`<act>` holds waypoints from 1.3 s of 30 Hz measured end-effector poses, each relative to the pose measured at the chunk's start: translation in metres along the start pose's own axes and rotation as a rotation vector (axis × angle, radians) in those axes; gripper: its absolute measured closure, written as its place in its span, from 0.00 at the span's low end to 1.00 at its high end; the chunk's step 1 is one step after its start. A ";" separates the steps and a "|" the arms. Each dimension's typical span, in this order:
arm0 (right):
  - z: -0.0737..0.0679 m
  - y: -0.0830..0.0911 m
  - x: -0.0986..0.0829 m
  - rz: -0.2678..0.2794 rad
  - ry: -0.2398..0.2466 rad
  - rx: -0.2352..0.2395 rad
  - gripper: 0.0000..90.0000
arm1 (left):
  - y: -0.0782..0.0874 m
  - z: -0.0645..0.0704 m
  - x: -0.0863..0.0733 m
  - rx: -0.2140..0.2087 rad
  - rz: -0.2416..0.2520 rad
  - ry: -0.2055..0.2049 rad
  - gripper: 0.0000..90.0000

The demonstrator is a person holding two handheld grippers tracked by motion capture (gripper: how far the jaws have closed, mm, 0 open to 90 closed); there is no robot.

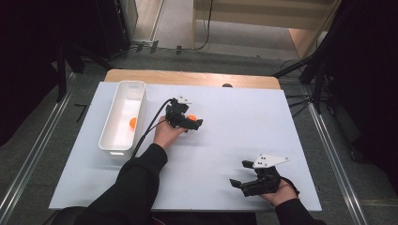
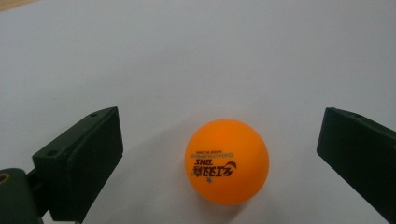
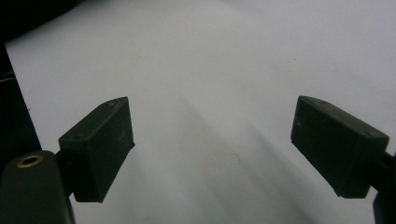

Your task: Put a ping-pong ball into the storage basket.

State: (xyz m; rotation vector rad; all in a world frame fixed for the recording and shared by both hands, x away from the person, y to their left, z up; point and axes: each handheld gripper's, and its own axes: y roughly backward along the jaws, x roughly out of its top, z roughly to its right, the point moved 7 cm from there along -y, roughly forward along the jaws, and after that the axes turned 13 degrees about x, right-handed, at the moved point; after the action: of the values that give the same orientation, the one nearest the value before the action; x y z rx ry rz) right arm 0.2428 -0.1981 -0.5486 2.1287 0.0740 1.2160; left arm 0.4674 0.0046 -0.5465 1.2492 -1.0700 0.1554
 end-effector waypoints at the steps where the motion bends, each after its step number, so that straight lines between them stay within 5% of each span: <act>1: 0.000 0.000 0.000 0.000 0.000 0.000 0.13 | -0.001 -0.001 -0.001 0.004 -0.002 -0.006 0.01; 20: 0.000 -0.001 0.000 -0.002 -0.006 0.002 0.13 | -0.012 0.003 -0.017 0.080 -0.050 -0.101 0.01; 30: 0.000 -0.001 0.000 -0.003 -0.005 -0.001 0.13 | -0.011 0.003 -0.017 0.087 -0.045 -0.101 0.02; 39: 0.000 0.000 -0.001 -0.007 -0.003 -0.003 0.13 | -0.005 0.008 -0.019 0.073 -0.011 -0.104 0.18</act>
State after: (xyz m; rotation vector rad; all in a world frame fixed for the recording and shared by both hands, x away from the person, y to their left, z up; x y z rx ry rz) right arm 0.2424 -0.1980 -0.5494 2.1259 0.0786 1.2083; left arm 0.4557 0.0051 -0.5640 1.3406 -1.1559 0.1232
